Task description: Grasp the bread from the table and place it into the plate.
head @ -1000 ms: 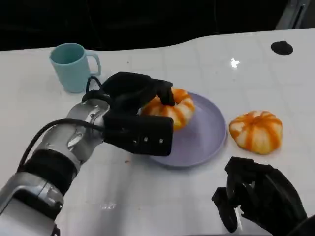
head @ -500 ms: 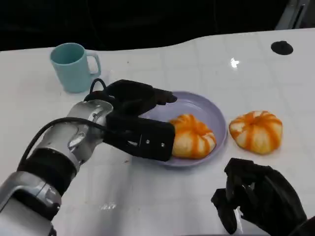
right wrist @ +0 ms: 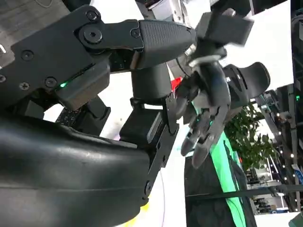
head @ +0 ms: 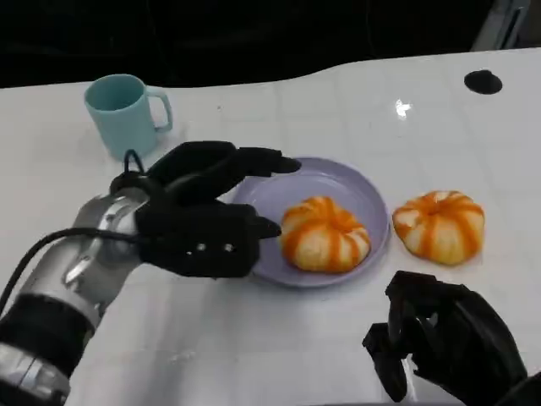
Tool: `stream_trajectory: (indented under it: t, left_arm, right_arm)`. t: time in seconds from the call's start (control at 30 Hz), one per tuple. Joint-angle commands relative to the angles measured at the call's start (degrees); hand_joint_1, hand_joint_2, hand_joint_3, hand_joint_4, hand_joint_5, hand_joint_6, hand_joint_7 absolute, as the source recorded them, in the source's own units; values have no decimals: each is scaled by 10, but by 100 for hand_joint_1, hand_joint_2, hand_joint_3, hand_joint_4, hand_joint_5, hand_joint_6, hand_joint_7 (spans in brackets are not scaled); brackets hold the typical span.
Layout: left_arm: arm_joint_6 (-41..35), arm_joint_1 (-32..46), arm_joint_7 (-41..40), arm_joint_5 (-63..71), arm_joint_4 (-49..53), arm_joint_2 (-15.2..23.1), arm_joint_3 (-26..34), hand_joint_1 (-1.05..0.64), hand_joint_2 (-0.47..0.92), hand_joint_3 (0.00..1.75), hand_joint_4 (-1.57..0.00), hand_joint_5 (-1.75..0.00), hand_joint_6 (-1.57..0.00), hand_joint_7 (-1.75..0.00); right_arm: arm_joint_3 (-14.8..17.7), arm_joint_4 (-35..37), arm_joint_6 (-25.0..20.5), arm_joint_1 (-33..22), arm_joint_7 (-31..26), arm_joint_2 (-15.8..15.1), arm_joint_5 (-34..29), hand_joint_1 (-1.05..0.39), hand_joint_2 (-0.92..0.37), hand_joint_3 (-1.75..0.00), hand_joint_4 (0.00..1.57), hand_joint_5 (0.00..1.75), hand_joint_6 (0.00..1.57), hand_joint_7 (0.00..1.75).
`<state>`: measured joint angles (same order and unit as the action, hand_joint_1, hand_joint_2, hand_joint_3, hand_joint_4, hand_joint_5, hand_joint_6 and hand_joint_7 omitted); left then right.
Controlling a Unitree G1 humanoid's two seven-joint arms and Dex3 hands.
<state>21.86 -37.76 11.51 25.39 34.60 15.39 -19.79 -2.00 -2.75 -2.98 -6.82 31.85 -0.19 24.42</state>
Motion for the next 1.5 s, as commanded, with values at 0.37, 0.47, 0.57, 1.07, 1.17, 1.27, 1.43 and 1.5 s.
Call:
stream_trajectory:
  t: [0.37, 0.47, 0.57, 1.07, 1.17, 1.27, 1.43, 1.5]
  left_arm:
    - [29, 149, 93, -249, -114, -36, 107, -61, 92, 32, -41, -168, -43, -135]
    - [2, 190, 121, -291, -165, -36, 117, -62, 92, 33, -51, -174, -40, -160]
    - [-43, 233, 126, -312, -231, -36, 125, -63, 92, 34, -56, -175, -40, -167]
    - [-241, 442, 123, -441, -459, -71, 132, -59, 92, 47, -71, -175, -50, -175]
    - [-268, 465, 125, -458, -476, -82, 132, -61, 92, 42, -72, -175, -52, -175]
    - [-283, 481, 131, -490, -475, -103, 133, -58, 92, 39, -75, -175, -55, -175]
    - [-291, 493, 141, -504, -468, -112, 133, -58, 92, 42, -83, -175, -60, -175]
    - [-291, 494, 144, -505, -465, -113, 134, -58, 92, 42, -84, -175, -61, -175]
  right_arm:
    - [6, -7, -2, -4, 2, -7, 6, -92, -69, -59, 118, 167, 101, 153]
    - [6, -8, -2, -4, 1, -8, 5, -93, -69, -59, 119, 166, 101, 153]
    - [6, -9, -3, -5, 2, -7, 6, -93, -68, -59, 119, 166, 101, 153]
    - [4, -12, -5, -5, 5, -11, 7, -93, -70, -56, 120, 165, 103, 150]
    - [5, -13, -5, -5, 4, -12, 5, -93, -70, -56, 120, 164, 103, 150]
    - [5, -13, -4, -5, 6, -14, 6, -94, -70, -56, 120, 164, 103, 150]
    - [6, -11, 2, -5, 8, -14, 5, -94, -71, -55, 121, 165, 103, 152]
    - [6, -11, 1, -5, 7, -14, 5, -95, -72, -55, 121, 165, 104, 152]
